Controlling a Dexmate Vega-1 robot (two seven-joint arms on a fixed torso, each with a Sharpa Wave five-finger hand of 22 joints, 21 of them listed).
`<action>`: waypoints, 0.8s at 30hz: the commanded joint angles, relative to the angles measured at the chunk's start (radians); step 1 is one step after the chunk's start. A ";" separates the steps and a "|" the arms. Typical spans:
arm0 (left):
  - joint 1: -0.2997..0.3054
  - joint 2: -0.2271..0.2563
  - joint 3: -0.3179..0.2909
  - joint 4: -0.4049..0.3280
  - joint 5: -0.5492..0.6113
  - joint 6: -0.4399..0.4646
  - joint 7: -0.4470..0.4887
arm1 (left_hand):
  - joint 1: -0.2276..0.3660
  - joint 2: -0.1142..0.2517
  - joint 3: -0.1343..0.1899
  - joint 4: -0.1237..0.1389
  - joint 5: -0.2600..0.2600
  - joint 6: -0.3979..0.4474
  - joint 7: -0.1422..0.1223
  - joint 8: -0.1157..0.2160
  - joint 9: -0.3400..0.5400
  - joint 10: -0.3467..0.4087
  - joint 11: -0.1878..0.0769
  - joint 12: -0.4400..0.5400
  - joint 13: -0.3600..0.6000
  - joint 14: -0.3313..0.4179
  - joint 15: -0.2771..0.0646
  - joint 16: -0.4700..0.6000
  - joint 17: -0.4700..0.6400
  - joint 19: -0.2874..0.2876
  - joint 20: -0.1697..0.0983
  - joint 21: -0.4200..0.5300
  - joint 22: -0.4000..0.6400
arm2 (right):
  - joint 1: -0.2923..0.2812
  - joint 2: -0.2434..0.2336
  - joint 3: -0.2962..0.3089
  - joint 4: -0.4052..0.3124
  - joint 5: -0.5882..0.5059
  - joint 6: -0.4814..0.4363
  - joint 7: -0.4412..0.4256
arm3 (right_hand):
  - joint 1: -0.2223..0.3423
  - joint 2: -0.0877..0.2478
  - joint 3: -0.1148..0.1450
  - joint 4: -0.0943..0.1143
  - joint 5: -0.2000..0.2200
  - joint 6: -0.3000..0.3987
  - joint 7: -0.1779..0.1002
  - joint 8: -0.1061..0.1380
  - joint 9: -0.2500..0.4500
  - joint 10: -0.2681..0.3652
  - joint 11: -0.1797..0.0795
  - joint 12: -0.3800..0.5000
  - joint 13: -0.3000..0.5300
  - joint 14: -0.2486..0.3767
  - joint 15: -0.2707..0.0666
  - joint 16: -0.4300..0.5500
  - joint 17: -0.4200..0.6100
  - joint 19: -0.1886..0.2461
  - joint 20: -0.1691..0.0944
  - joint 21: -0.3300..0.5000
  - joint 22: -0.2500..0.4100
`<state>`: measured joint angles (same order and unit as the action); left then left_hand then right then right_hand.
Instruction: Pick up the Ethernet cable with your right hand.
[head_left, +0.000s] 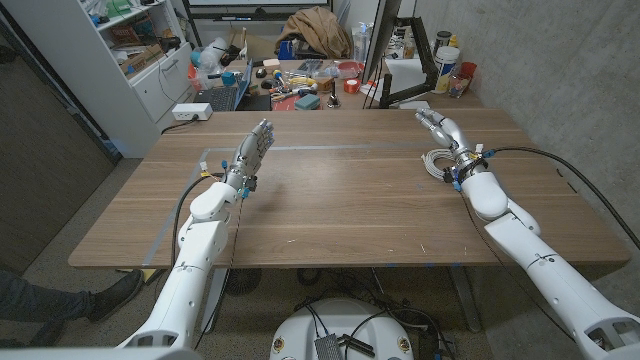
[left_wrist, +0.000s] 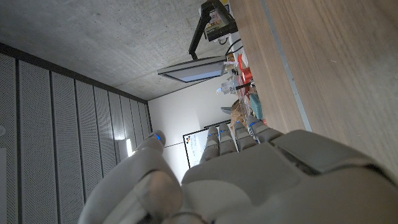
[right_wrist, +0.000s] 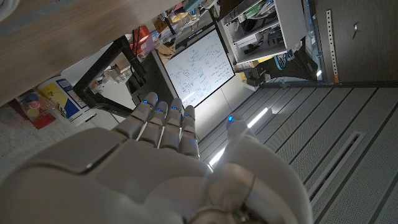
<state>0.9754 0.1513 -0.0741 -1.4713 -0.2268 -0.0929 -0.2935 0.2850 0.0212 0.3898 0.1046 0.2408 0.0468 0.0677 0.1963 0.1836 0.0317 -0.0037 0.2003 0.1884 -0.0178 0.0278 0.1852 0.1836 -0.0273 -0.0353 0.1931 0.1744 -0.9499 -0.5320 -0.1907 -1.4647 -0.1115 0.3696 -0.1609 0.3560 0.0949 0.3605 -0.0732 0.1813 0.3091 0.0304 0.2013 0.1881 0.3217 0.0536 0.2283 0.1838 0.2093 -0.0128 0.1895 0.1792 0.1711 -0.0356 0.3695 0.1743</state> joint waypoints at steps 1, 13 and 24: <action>0.009 -0.001 0.004 -0.016 0.008 0.004 0.008 | 0.010 -0.002 0.003 -0.004 0.007 0.003 0.001 0.004 0.002 0.003 -0.001 0.005 0.002 0.006 -0.003 0.005 0.002 -0.005 -0.022 0.008 0.006 | -0.005 -0.037 0.004 -0.014 -0.035 -0.008 0.000 | 0.009 0.003 0.001 -0.007 0.007 0.009 -0.003 0.003 0.003 0.008 -0.001 0.000 0.003 0.006 0.001 0.005 0.002 0.006 -0.002 -0.004 0.005; 0.010 0.003 0.007 -0.022 0.013 0.009 0.007 | 0.010 -0.002 0.001 -0.005 0.007 0.003 0.001 0.003 0.002 0.005 -0.001 0.005 0.002 0.006 -0.003 0.005 0.002 -0.006 -0.022 0.008 0.006 | -0.002 -0.069 0.002 -0.038 -0.078 -0.024 -0.002 | 0.009 0.003 0.001 -0.007 0.008 0.010 -0.004 0.002 0.003 0.010 -0.004 -0.001 0.003 0.008 -0.001 0.004 0.002 0.010 -0.003 -0.008 0.006; 0.003 -0.002 0.004 -0.012 0.006 0.003 0.006 | 0.011 -0.001 0.000 -0.005 0.007 0.002 0.001 0.002 0.002 0.004 -0.001 0.004 0.002 0.005 -0.003 0.004 0.003 -0.007 -0.022 0.008 0.006 | -0.005 -0.095 -0.005 -0.054 -0.134 -0.041 -0.019 | 0.009 0.003 0.001 -0.008 0.009 0.011 -0.005 0.001 0.004 0.011 -0.004 -0.002 0.003 0.010 -0.002 0.003 0.002 0.012 -0.005 -0.011 0.006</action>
<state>0.9842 0.1545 -0.0688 -1.4900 -0.2149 -0.0844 -0.2866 0.2850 0.0212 0.3872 0.1020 0.2408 0.0468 0.0678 0.1963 0.1836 0.0317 -0.0037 0.2003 0.1884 -0.0178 0.0278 0.1852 0.1836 -0.0273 -0.0353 0.1931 0.1744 -0.9529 -0.6005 -0.1888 -1.5015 -0.1955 0.3452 -0.1643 0.3560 0.0949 0.3589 -0.0800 0.1851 0.3126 0.0268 0.2013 0.1881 0.3270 0.0482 0.2283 0.1838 0.2092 -0.0127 0.1895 0.1790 0.1763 -0.0412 0.3656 0.1743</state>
